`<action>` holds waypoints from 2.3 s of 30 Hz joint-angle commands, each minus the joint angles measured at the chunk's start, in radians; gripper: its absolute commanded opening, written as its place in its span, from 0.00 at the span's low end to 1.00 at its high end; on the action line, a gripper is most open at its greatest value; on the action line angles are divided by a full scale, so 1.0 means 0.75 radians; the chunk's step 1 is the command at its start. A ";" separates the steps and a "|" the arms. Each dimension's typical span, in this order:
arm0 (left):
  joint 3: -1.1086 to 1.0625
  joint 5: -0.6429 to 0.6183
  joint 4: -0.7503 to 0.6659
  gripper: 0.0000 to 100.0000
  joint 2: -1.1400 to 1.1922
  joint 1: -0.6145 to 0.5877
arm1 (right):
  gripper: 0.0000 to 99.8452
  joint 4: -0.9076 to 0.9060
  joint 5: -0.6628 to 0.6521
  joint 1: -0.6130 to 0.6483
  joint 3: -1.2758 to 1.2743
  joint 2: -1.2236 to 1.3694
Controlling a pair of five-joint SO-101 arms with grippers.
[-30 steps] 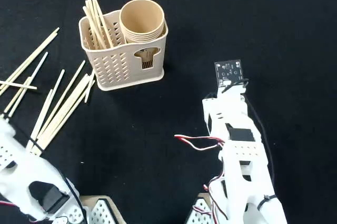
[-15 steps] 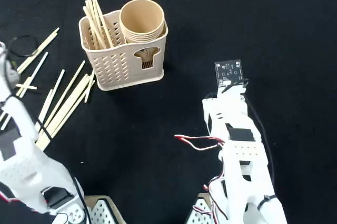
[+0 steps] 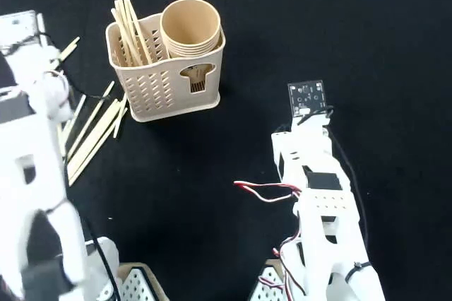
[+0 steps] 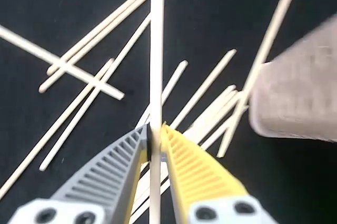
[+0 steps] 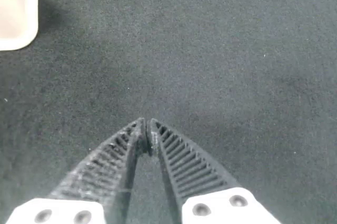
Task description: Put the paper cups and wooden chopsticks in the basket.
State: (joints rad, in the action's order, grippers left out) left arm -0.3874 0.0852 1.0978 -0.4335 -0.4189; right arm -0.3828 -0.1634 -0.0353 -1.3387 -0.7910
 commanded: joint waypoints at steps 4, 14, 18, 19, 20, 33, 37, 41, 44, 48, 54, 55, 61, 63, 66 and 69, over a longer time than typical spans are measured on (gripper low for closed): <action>-0.302 -0.012 -0.235 0.03 -0.520 0.220 | 0.01 0.016 -0.014 0.004 0.015 -0.030; -0.842 -0.012 -0.972 0.03 -1.176 0.375 | 0.01 0.016 -0.014 0.004 0.015 -0.030; -1.020 -0.018 -1.358 0.03 -1.391 0.375 | 0.01 0.016 -0.014 0.004 0.015 -0.030; -1.038 -0.018 -1.416 0.03 -1.432 0.382 | 0.01 0.016 -0.014 0.004 0.015 -0.030; -1.040 -0.020 -1.444 0.03 -1.461 0.386 | 0.01 0.016 -0.014 0.004 0.015 -0.030; -0.768 -0.378 -1.463 0.03 -0.902 0.447 | 0.01 0.016 -0.014 0.004 0.015 -0.030; -0.705 -0.378 -1.469 0.03 -0.657 0.449 | 0.01 0.016 -0.027 0.004 0.015 -0.030; -0.746 -0.378 -1.600 0.03 -0.571 0.451 | 0.01 0.016 -0.047 0.004 0.015 -0.030; -0.787 -0.378 -1.655 0.03 -0.571 0.451 | 0.01 0.016 -0.049 0.004 0.015 -0.030; -0.799 -0.378 -1.657 0.03 -0.569 0.451 | 0.01 0.016 -0.049 0.004 0.015 -0.030; -0.529 -0.378 -1.620 0.03 -0.550 0.451 | 0.01 0.016 -0.049 0.004 0.015 -0.030; -0.482 -0.378 -1.594 0.03 -0.540 0.463 | 0.01 0.016 -0.049 0.004 0.015 -0.030; -0.353 -0.378 -1.575 0.03 -0.309 0.506 | 0.01 0.016 -0.049 0.004 0.015 -0.030; -0.351 -0.378 -1.577 0.03 -0.211 0.500 | 0.01 0.016 -0.049 0.004 0.015 -0.030; -0.382 -0.376 -1.586 0.03 -0.106 0.494 | 0.01 0.016 -0.049 0.004 0.015 -0.030; -0.492 -0.366 -1.731 0.03 -0.082 0.492 | 0.01 0.016 -0.049 0.004 0.017 -0.030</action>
State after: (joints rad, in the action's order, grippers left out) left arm -0.7127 -0.1910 -0.0913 -0.5102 -0.0476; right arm -0.3828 -0.1926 -0.0353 -1.3387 -0.7910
